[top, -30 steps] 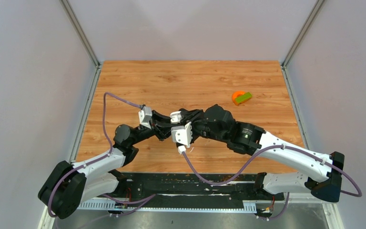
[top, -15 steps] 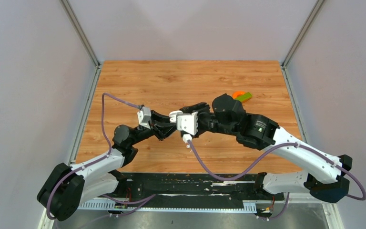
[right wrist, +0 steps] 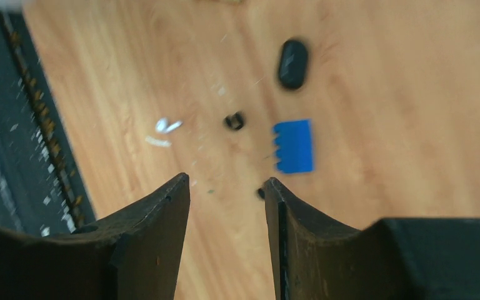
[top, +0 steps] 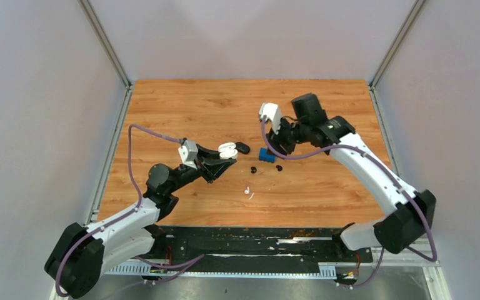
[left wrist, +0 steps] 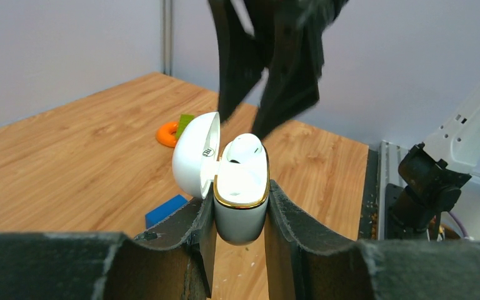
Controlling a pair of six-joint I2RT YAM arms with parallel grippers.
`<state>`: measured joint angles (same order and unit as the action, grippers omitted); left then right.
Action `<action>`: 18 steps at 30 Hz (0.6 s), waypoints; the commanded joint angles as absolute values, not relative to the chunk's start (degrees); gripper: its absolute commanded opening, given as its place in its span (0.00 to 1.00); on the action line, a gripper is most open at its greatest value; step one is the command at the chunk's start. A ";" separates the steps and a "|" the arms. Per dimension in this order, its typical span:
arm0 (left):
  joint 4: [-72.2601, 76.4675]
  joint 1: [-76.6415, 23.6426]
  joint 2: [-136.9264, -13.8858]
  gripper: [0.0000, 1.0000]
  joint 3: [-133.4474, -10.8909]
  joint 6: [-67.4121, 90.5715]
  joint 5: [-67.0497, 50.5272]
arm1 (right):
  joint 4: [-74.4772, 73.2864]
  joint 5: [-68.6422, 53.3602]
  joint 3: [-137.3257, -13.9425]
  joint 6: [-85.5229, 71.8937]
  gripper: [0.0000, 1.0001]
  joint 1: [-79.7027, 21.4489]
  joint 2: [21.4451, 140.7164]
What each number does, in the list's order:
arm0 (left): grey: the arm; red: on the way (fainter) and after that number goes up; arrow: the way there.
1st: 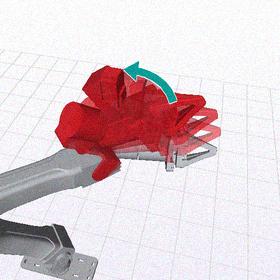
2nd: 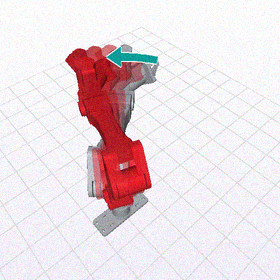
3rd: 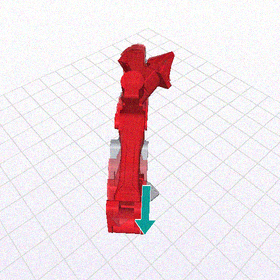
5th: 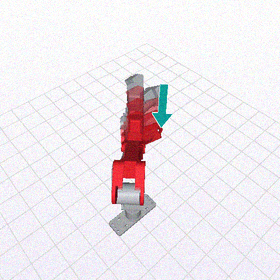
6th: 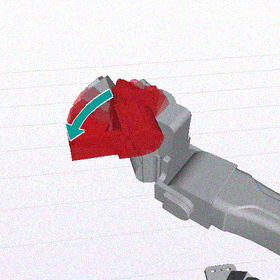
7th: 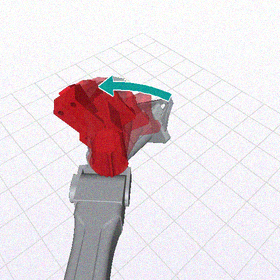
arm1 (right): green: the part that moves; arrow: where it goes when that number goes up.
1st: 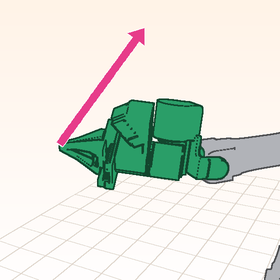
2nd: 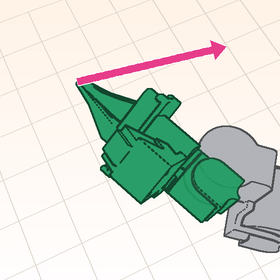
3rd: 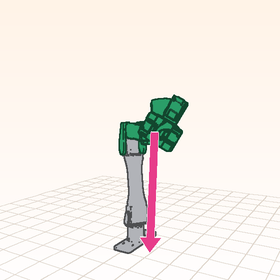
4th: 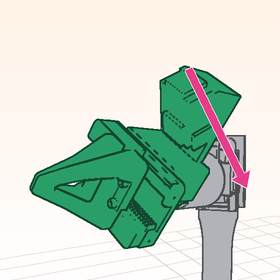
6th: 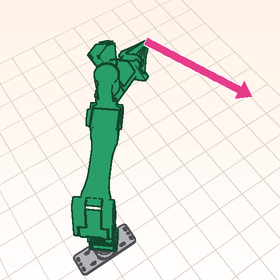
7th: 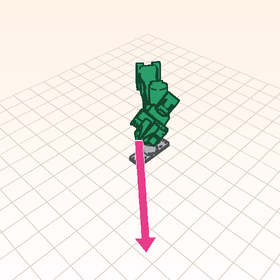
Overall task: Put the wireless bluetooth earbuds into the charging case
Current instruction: Pick up the earbud from the center of the board.
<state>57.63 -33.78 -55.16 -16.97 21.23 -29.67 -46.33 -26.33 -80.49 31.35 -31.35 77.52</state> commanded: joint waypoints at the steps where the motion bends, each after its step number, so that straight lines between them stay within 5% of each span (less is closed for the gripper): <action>1: 50.81 -34.01 -50.79 0.00 -17.12 16.23 -27.07 | -49.98 -35.01 -73.66 36.25 0.48 -31.81 81.14; 10: 31.87 -33.54 -40.33 0.00 -18.69 7.51 -27.24 | -46.27 -37.97 -74.47 47.27 0.44 -33.10 92.55; 18: 32.53 -31.50 -47.81 0.00 -21.97 8.57 -35.64 | -36.67 -36.04 -72.51 48.09 0.42 -37.83 98.30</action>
<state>32.01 -32.34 -44.01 -18.61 9.45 -30.98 -43.55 -34.57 -72.36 45.95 -36.16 96.64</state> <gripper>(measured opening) 0.366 0.425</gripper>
